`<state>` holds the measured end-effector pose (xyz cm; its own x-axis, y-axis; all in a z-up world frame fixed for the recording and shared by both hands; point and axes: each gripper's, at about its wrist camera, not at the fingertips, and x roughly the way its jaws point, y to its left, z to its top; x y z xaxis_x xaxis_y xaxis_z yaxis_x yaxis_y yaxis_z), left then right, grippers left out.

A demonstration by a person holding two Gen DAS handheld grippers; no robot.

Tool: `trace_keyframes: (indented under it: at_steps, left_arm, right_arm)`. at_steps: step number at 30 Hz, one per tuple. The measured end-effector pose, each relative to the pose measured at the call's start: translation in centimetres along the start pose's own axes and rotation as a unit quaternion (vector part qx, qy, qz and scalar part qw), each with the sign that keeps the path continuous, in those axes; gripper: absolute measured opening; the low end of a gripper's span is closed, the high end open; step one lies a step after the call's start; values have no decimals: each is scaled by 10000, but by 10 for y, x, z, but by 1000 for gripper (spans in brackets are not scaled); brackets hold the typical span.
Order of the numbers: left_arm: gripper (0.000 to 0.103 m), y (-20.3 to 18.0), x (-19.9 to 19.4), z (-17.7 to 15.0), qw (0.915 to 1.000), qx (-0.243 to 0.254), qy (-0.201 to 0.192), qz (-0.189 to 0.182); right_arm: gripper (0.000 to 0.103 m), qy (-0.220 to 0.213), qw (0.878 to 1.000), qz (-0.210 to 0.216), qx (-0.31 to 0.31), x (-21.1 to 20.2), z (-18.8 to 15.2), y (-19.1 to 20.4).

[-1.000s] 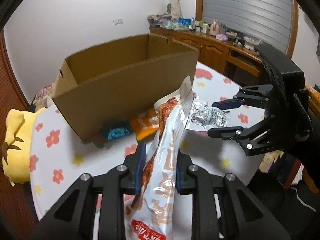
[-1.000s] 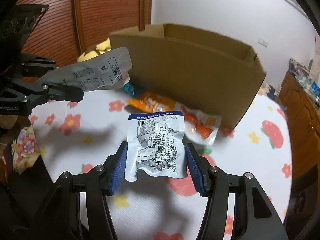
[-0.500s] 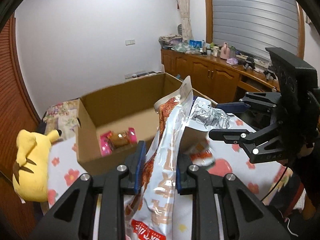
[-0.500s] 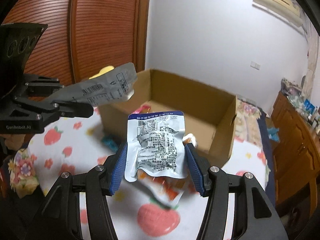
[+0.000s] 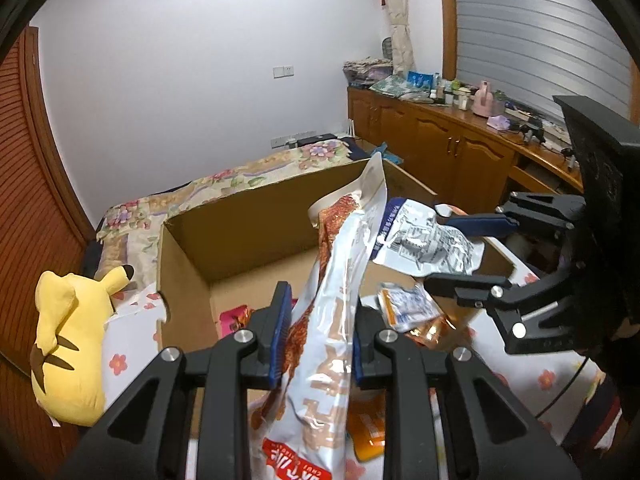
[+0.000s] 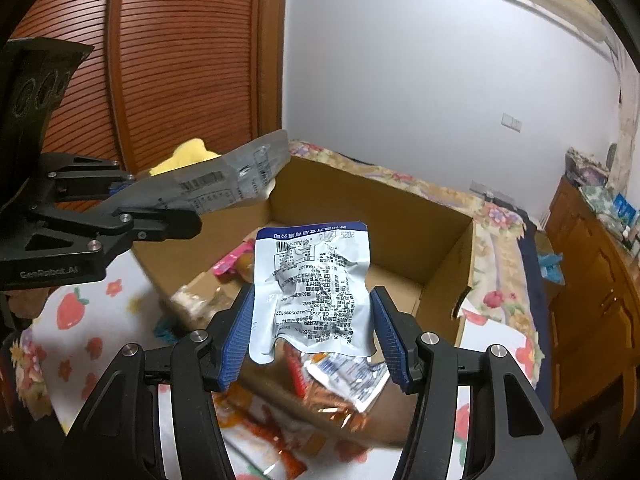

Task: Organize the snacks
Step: 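Carry both packets over the box and open both tools to drop them, then move both tools back to the remaining snacks beside the box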

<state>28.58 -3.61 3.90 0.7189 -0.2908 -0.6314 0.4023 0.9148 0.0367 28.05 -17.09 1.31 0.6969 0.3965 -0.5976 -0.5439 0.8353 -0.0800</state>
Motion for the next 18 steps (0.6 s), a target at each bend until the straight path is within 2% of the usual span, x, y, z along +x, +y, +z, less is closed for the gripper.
trace_keyframes:
  at_steps: [8,10,18]
  left_arm:
    - [25,3,35,9,9998,8,159,70]
    - [29,3,36,10,9999,-33,140,57]
    - [31,9,25,-2,9999,-125,52,53]
  right_arm:
    - [59,232,9996,-63,131,20,3,-12]
    - [60,271,9995,-78,139,22,2,-13]
    - [68,181,9995,-78,255,19,4,-12]
